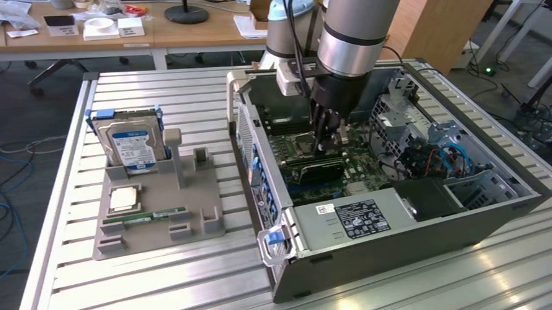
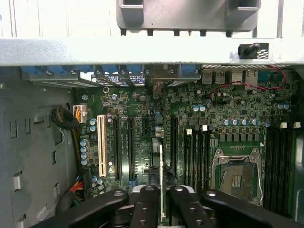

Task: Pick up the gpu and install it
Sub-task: 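Press down on the gpu until it lock into place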

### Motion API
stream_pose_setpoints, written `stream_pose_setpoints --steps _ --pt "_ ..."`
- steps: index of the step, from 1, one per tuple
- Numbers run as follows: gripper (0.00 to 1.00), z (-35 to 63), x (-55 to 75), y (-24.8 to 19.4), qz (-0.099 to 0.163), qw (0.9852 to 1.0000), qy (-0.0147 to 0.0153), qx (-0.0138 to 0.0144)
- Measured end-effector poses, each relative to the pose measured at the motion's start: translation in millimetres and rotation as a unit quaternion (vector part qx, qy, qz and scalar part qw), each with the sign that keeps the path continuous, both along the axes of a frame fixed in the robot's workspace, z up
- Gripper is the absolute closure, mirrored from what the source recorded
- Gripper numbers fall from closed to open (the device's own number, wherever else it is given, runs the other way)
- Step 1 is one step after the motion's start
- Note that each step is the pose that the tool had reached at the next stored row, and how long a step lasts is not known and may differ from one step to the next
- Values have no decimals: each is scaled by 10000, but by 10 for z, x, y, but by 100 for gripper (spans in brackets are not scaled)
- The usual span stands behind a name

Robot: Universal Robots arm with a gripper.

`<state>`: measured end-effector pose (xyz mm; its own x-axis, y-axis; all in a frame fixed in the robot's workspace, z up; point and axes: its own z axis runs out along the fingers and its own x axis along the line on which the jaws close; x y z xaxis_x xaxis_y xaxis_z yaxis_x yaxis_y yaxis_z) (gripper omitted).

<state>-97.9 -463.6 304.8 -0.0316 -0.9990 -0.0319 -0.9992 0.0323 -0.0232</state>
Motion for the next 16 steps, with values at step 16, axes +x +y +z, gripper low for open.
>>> stream_pose_setpoints --steps 16 --pt "89 0 0 35 0 10000 0 0"
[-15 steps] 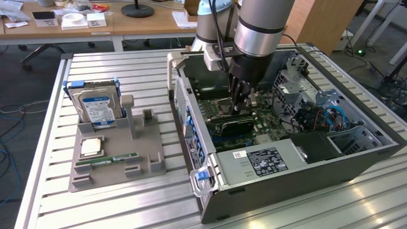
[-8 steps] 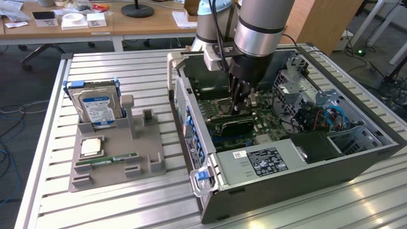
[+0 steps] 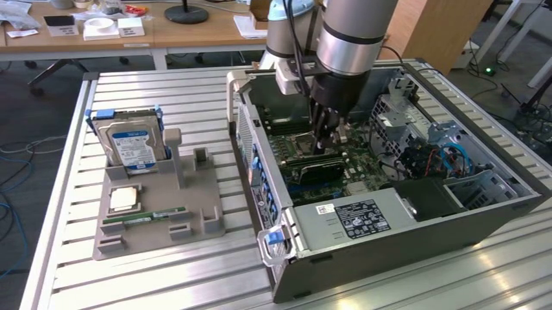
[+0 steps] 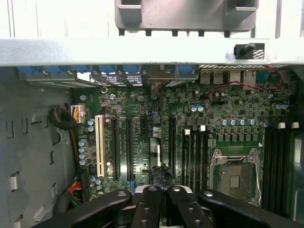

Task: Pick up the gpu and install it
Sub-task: 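Press down on the gpu until it lock into place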

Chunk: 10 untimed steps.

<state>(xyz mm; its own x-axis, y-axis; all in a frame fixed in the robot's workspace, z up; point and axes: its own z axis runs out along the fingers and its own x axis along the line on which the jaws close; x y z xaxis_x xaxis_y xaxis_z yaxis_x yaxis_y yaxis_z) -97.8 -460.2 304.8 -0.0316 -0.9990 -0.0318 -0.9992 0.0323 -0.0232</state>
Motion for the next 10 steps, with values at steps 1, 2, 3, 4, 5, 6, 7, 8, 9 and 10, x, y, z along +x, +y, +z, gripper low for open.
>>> stream_pose_setpoints --steps 1,2,3,4,5,6,7,8,9,10 --pt "89 0 0 8 0 10000 0 0" --pt "89 0 1 13 0 10000 0 0" --pt "89 -1 1 17 0 10000 0 1" --pt "89 -1 1 19 1 10000 0 0" --pt "89 -3 1 19 1 10000 0 1" --pt "89 -9 0 20 0 10000 0 0" --pt "89 -19 0 20 0 10000 0 -3" --pt "89 -37 0 20 0 10000 -1 -4" --pt "89 -55 0 20 0 10000 -1 -4" --pt "89 -74 0 20 0 10000 -2 -4"
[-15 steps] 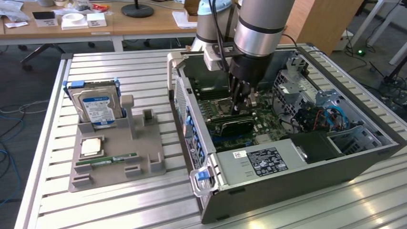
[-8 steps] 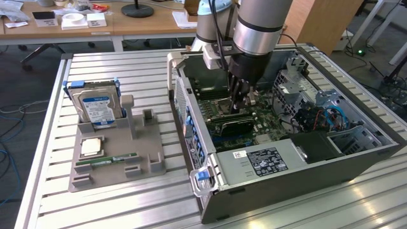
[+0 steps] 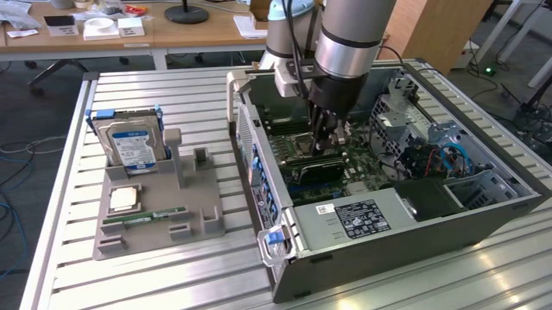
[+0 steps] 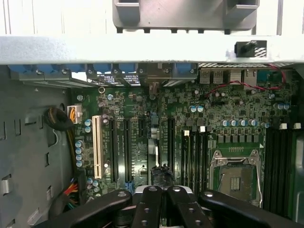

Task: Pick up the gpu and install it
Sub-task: 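Press down on the gpu until it lock into place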

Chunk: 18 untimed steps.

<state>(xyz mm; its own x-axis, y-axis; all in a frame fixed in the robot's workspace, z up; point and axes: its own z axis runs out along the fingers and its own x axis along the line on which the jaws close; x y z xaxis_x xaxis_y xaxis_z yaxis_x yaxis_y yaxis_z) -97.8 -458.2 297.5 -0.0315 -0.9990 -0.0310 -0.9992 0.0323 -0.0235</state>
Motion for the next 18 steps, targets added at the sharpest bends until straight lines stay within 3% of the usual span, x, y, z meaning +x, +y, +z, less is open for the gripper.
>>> stream_pose_setpoints --steps 9,18 --pt "89 -33 59 0 0 10000 0 1" --pt "89 -148 64 0 0 10000 0 0"
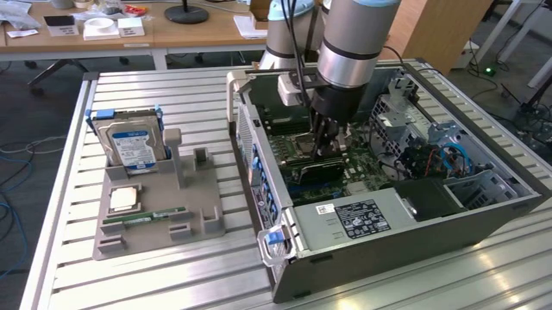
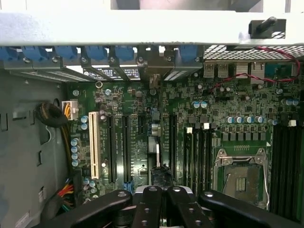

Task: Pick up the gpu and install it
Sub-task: 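Press down on the gpu until it lock into place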

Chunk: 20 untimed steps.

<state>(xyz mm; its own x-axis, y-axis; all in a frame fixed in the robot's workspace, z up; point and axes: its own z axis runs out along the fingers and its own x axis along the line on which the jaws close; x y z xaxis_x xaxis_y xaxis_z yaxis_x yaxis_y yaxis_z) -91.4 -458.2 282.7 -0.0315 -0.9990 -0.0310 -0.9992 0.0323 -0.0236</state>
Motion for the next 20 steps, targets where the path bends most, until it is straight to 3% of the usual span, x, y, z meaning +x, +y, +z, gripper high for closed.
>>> stream_pose_setpoints --steps 20 --pt "89 -112 -4 35 -1 10000 1 0"
